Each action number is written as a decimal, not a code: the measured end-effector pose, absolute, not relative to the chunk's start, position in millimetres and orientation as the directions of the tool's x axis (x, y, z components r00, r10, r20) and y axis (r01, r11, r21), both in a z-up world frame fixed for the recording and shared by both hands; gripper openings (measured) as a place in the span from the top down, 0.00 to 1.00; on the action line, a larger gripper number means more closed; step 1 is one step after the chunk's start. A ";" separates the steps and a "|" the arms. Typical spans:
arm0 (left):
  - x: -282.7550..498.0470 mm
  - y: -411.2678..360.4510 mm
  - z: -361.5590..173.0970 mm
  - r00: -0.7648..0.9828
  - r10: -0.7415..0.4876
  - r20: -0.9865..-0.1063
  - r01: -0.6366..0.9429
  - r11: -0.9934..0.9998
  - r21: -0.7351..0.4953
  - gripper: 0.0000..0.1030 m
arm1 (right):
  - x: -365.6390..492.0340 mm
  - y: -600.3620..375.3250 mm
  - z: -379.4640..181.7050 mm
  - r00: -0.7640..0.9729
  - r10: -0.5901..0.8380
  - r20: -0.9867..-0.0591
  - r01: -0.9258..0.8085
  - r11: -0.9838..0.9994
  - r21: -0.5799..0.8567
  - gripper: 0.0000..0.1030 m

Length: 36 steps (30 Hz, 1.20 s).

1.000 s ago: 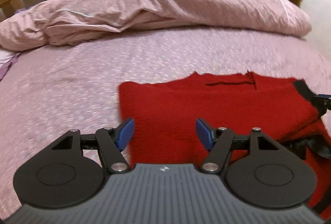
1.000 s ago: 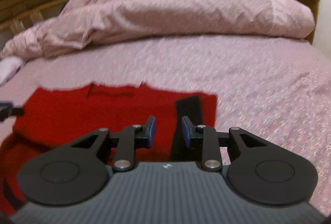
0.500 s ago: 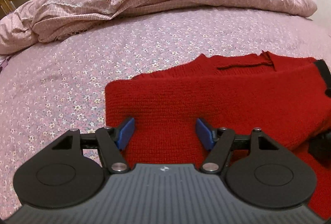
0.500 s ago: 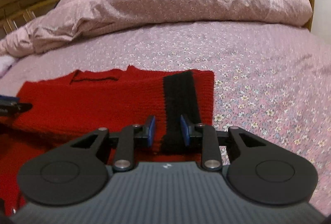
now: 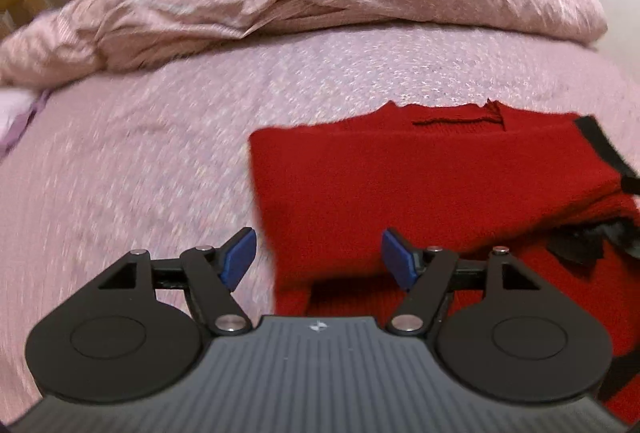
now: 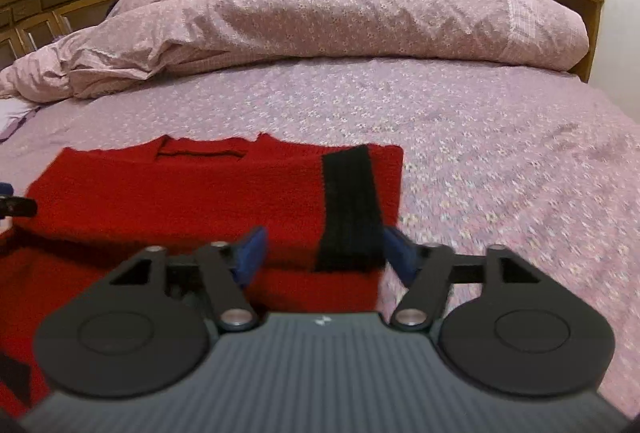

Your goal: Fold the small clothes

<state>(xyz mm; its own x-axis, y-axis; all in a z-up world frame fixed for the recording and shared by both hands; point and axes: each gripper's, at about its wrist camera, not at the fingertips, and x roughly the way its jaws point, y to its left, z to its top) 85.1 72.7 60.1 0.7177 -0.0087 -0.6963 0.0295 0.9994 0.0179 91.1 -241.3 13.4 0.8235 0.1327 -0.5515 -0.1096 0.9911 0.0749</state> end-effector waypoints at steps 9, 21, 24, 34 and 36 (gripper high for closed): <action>16.8 95.3 72.3 0.709 -0.007 -0.705 -0.018 0.999 -0.028 0.26 | 31.5 -250.4 29.3 0.743 0.186 -0.643 -0.134 0.982 0.130 0.35; -39.4 95.4 55.6 0.649 -0.032 -0.760 0.011 0.999 -0.032 0.25 | -21.0 -258.5 28.2 0.652 0.157 -0.742 -0.158 0.985 0.069 0.35; -48.4 97.5 48.6 0.634 -0.031 -0.773 0.018 1.000 -0.026 0.25 | -30.3 -262.9 22.3 0.626 0.163 -0.763 -0.161 0.984 0.078 0.35; -54.7 115.1 25.6 0.581 -0.016 -0.814 -0.020 0.999 -0.034 0.25 | -50.3 -270.6 -6.3 0.555 0.196 -0.809 -0.163 0.979 0.125 0.35; -55.3 114.8 24.1 0.584 -0.023 -0.811 -0.009 0.999 -0.034 0.25 | -52.8 -269.8 -7.6 0.555 0.208 -0.805 -0.172 0.976 0.133 0.35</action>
<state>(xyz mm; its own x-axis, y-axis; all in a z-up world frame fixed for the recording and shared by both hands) -55.3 114.8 24.1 0.5839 -0.0227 -0.8115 -0.0091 0.9994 -0.0345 -52.8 -269.8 -7.6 0.5554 0.2076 -0.8052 -0.1720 0.9761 0.1331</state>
